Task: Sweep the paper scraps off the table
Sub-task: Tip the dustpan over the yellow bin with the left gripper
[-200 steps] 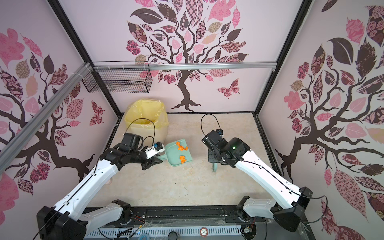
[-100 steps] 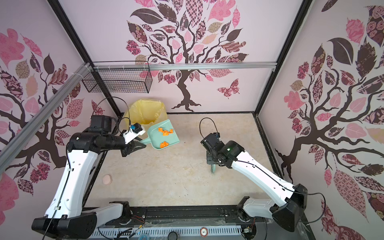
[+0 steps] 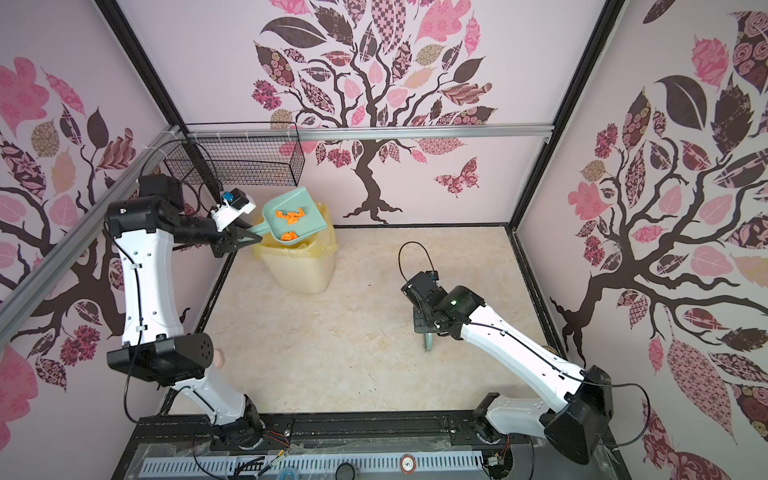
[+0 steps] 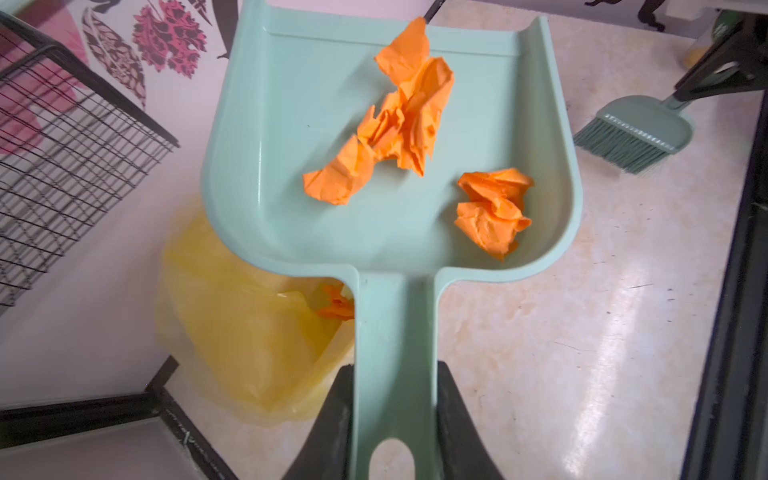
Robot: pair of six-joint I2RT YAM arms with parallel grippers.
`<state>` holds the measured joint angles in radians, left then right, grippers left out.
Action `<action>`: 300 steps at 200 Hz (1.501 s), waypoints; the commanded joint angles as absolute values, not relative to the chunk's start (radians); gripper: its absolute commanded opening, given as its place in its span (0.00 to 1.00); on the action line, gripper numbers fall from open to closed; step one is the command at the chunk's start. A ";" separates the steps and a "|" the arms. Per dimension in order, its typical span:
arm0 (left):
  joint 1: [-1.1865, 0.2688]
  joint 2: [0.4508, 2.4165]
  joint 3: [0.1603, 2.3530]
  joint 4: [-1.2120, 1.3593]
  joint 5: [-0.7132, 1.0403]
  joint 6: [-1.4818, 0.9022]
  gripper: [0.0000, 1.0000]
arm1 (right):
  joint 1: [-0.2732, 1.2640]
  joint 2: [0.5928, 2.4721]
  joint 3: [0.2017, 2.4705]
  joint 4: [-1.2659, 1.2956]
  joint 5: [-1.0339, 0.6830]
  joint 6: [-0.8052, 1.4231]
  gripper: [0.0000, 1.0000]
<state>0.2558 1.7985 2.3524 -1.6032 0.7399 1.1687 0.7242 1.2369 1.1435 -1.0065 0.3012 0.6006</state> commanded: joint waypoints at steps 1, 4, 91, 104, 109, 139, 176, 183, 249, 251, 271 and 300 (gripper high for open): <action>0.264 1.873 2.451 -1.794 0.668 1.219 0.00 | 0.716 1.213 1.136 -0.996 0.305 0.592 0.00; 0.263 1.882 2.460 -1.794 0.659 1.222 0.00 | 0.716 1.213 1.135 -0.993 0.305 0.592 0.00; 0.251 2.044 2.664 -1.666 0.354 1.309 0.00 | 0.712 1.232 1.121 -0.980 0.302 0.575 0.00; 0.238 2.042 2.661 -1.633 0.292 1.345 0.00 | 0.710 1.233 1.118 -0.974 0.303 0.576 0.00; 0.231 2.040 2.655 -1.618 0.264 1.362 0.00 | 0.710 1.235 1.117 -0.973 0.303 0.577 0.00; 0.187 1.993 2.570 -1.472 0.109 1.463 0.00 | 0.710 1.249 1.108 -0.952 0.287 0.579 0.00; 0.129 1.910 2.440 -1.284 -0.025 1.597 0.00 | 0.710 1.263 1.111 -0.948 0.291 0.572 0.00; 0.118 1.890 2.400 -1.244 -0.044 1.626 0.00 | 0.709 1.264 1.113 -0.952 0.294 0.571 0.00; 0.098 1.737 2.167 -0.973 -0.063 1.754 0.00 | 0.710 1.253 1.107 -0.954 0.305 0.567 0.00; 0.098 1.732 2.166 -0.966 -0.060 1.753 0.00 | 0.709 1.253 1.109 -0.954 0.305 0.566 0.00; 0.098 1.700 2.157 -0.923 -0.033 1.743 0.00 | 0.709 1.253 1.118 -0.954 0.308 0.560 0.00; 0.098 1.714 2.348 -1.073 0.076 1.597 0.00 | 0.710 1.255 1.151 -0.954 0.342 0.503 0.00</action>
